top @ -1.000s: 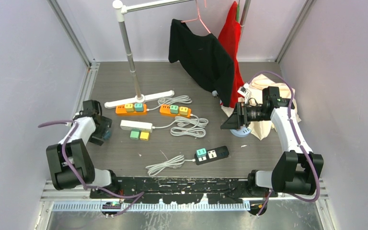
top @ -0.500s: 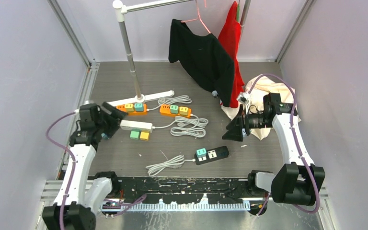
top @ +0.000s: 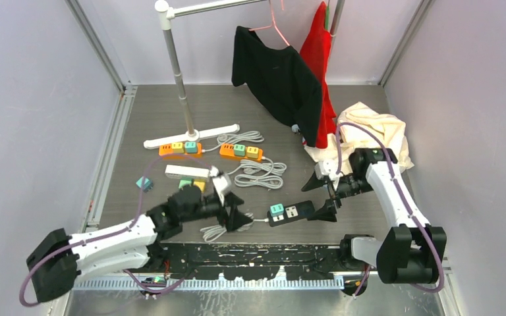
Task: Pull the plug off the socket
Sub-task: Remove the plug from the socket.
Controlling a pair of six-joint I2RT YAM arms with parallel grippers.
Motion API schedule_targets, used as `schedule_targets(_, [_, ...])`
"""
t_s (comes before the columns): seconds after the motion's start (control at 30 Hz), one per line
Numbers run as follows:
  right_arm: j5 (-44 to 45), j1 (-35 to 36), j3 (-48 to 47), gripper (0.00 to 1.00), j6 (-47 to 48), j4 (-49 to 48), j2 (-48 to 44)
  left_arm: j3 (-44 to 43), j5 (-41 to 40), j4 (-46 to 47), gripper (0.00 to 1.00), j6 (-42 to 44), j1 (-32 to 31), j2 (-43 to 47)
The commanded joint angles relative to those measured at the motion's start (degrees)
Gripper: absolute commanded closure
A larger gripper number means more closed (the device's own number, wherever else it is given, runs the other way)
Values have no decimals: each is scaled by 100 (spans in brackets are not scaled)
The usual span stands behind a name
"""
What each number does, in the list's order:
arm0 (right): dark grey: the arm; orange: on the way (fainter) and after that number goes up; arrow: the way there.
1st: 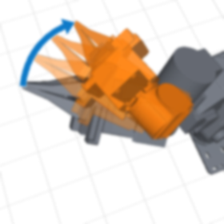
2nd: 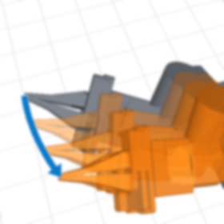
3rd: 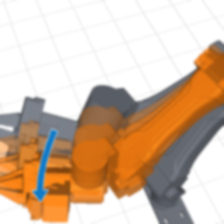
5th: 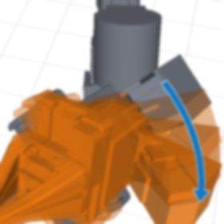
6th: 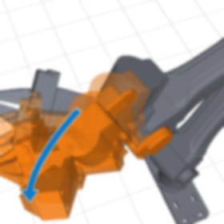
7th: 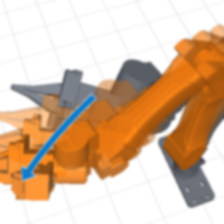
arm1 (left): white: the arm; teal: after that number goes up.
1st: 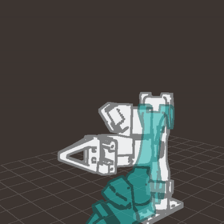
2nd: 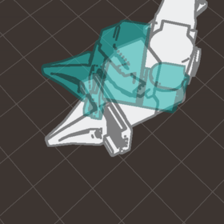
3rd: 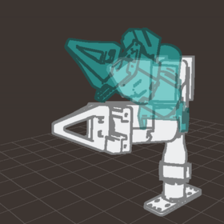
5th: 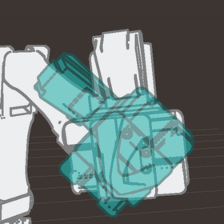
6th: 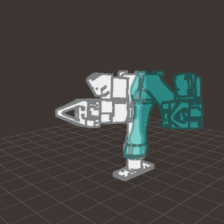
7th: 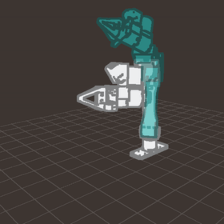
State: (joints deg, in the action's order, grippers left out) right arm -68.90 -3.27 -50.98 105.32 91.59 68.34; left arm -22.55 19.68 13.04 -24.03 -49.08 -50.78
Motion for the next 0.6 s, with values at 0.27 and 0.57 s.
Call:
schedule_targets(0.27, [1227,2065,338,19,-3300,-4028,-267,725,-1361,3414,21,2837,-1507,-1532])
schedule_targets(0.57, [1822,2933,752,31,-4692,-5511,-12,232,-1544,4398,21,3070,-1761,-3412])
